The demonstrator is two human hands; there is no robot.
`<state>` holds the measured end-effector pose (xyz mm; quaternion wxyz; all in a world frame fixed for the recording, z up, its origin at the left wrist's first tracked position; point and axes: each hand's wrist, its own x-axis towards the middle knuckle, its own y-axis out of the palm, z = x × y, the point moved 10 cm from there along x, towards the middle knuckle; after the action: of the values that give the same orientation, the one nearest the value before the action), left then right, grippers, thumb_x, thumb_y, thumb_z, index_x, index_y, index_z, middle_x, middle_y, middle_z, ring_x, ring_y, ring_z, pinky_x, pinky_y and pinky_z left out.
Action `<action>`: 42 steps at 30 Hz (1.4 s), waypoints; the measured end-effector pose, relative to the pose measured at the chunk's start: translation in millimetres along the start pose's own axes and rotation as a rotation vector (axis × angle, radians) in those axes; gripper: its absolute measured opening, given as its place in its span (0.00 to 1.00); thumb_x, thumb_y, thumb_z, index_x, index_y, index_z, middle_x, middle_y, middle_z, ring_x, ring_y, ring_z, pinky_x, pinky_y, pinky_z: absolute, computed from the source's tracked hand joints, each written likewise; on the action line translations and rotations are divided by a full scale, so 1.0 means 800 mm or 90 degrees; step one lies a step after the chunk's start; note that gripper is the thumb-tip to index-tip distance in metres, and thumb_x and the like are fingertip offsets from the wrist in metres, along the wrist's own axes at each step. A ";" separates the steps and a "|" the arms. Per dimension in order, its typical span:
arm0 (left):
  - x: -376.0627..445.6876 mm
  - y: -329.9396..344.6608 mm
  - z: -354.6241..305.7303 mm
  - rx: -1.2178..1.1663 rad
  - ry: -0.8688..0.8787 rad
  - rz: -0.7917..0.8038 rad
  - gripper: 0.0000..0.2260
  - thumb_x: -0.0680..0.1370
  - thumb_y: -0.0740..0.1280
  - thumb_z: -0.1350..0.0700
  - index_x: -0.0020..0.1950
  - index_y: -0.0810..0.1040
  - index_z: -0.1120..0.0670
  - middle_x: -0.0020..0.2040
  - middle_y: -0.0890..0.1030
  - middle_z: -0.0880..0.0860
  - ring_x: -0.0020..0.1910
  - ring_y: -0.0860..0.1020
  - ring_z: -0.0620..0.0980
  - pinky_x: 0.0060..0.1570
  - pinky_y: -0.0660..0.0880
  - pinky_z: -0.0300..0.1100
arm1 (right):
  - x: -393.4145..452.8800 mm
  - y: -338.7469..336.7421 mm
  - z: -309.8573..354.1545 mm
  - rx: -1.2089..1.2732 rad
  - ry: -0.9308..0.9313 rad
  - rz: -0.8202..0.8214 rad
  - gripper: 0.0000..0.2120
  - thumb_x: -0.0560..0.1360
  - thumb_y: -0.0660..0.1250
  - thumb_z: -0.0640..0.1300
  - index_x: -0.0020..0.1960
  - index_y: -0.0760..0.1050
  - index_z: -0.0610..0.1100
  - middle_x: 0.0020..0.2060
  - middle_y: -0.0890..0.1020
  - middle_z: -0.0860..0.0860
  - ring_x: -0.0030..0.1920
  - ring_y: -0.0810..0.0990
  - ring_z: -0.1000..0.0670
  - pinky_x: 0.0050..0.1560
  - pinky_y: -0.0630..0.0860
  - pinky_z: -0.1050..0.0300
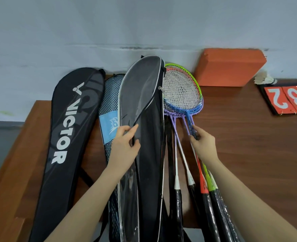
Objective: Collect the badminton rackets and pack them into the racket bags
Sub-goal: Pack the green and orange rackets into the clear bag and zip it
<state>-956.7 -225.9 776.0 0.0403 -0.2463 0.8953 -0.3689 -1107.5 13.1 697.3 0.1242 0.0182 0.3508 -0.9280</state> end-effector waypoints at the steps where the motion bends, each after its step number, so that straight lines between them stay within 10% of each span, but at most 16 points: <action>1: 0.000 0.001 -0.002 -0.004 0.002 0.001 0.21 0.73 0.67 0.66 0.66 0.72 0.57 0.53 0.70 0.52 0.42 0.73 0.47 0.49 0.67 0.30 | -0.005 -0.002 0.004 0.028 0.000 -0.002 0.20 0.74 0.66 0.36 0.66 0.73 0.41 0.51 0.82 0.46 0.47 0.78 0.52 0.49 0.72 0.60; 6: -0.002 0.003 -0.006 -0.046 -0.006 -0.001 0.22 0.73 0.66 0.68 0.67 0.72 0.58 0.52 0.69 0.50 0.38 0.71 0.46 0.44 0.71 0.30 | -0.028 -0.015 0.013 0.120 -0.005 -0.032 0.20 0.74 0.65 0.36 0.66 0.74 0.44 0.38 0.79 0.48 0.30 0.69 0.59 0.34 0.68 0.66; 16: -0.009 -0.025 0.000 -0.149 -0.084 -0.060 0.21 0.74 0.63 0.69 0.67 0.72 0.58 0.50 0.69 0.54 0.36 0.75 0.58 0.29 0.72 0.25 | -0.084 -0.074 0.051 0.047 -0.118 -0.146 0.20 0.75 0.65 0.33 0.66 0.73 0.42 0.32 0.72 0.51 0.33 0.70 0.55 0.39 0.68 0.60; 30: 0.016 0.038 -0.048 -0.121 -0.087 -0.036 0.21 0.75 0.65 0.65 0.68 0.70 0.59 0.49 0.67 0.54 0.38 0.69 0.33 0.44 0.61 0.19 | -0.145 -0.105 0.040 -0.050 -0.231 -0.138 0.20 0.72 0.60 0.34 0.63 0.75 0.39 0.39 0.75 0.48 0.36 0.72 0.57 0.40 0.66 0.75; 42: 0.010 0.087 -0.079 -0.120 -0.100 -0.004 0.24 0.76 0.65 0.61 0.72 0.64 0.58 0.57 0.66 0.55 0.39 0.67 0.38 0.49 0.57 0.23 | -0.187 -0.108 -0.023 -0.070 -0.169 -0.084 0.22 0.72 0.65 0.30 0.64 0.75 0.44 0.41 0.76 0.50 0.41 0.74 0.57 0.45 0.66 0.75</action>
<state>-1008.6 -147.2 775.3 0.0857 -0.2802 0.9194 -0.2625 -984.6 120.7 757.4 0.1091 -0.1344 0.3821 -0.9077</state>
